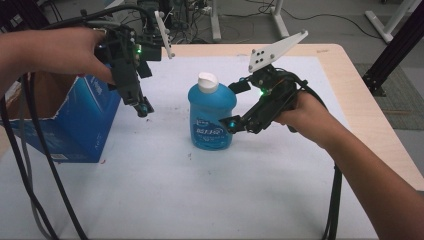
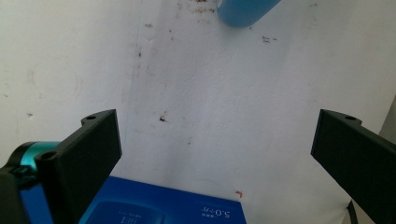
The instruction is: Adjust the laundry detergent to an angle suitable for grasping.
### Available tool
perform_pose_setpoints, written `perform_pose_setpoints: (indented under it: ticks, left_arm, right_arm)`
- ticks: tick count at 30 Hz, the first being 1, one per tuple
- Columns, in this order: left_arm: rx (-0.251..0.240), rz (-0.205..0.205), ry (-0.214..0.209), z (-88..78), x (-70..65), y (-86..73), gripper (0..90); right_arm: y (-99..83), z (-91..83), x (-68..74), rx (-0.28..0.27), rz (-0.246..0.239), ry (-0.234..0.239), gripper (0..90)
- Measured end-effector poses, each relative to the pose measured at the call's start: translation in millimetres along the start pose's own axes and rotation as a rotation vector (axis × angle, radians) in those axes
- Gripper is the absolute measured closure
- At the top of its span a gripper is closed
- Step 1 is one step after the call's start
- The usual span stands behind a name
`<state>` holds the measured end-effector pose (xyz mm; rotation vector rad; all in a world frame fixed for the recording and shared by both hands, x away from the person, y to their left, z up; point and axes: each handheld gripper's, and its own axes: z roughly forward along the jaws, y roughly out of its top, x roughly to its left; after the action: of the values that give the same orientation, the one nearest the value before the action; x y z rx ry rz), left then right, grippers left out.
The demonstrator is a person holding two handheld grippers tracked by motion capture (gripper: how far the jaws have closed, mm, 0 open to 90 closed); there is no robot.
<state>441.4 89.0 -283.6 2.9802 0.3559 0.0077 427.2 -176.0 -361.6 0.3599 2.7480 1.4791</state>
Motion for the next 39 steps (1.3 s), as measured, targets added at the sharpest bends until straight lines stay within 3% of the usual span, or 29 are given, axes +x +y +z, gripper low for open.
perform_pose_setpoints:
  ticks: [4, 8, 10, 13, 18, 20, 23, 24, 26, 31, 39]
  left_arm:
    - [-0.001, -0.001, 0.002, -0.9, 0.1, 0.6, 1.7]
    - [-0.009, -0.001, 0.008, -1.3, -0.3, 1.2, 1.7]
    - [-0.011, -0.001, 0.01, -1.7, 0.0, 1.7, 1.7]
    - [-0.012, 0.004, 0.014, -2.6, 0.9, 2.4, 1.7]
    - [-0.023, 0.0, 0.014, -3.5, 1.4, 3.7, 1.6]
    - [-0.027, 0.004, 0.014, -3.8, 2.0, 5.0, 1.7]
    - [-0.031, 0.008, 0.018, -5.5, 2.4, 7.1, 1.7]
    - [-0.034, 0.01, 0.021, -6.8, 2.8, 8.2, 1.7]
    - [-0.038, 0.012, 0.027, -10.2, 4.5, 10.7, 1.7]
    - [-0.053, 0.016, 0.027, -14.3, 7.8, 15.5, 1.7]
    - [-0.052, 0.019, 0.029, -16.1, 12.6, 25.5, 1.7]
  right_arm:
    - [0.1, -14.7, -0.3, 0.04, 0.013, -0.029, 0.6]
    - [3.4, -31.2, 4.5, 0.104, -0.021, -0.072, 0.7]
    - [5.9, -40.3, 8.8, 0.132, -0.016, -0.091, 0.7]
    - [8.2, -52.8, 15.3, 0.199, -0.02, -0.087, 0.8]
    - [6.7, -71.2, 23.2, 0.251, -0.008, -0.101, 0.8]
    - [4.8, -85.5, 26.6, 0.288, 0.003, -0.102, 0.8]
    - [4.3, -92.8, 27.1, 0.323, 0.034, -0.096, 0.8]
    - [4.0, -96.8, 27.1, 0.339, 0.049, -0.107, 0.9]
    - [3.1, -110.3, 26.8, 0.381, 0.109, -0.186, 0.9]
    - [-1.8, -128.2, 31.6, 0.447, 0.107, -0.213, 0.9]
    - [0.4, -138.4, 44.1, 0.487, 0.111, -0.163, 0.9]
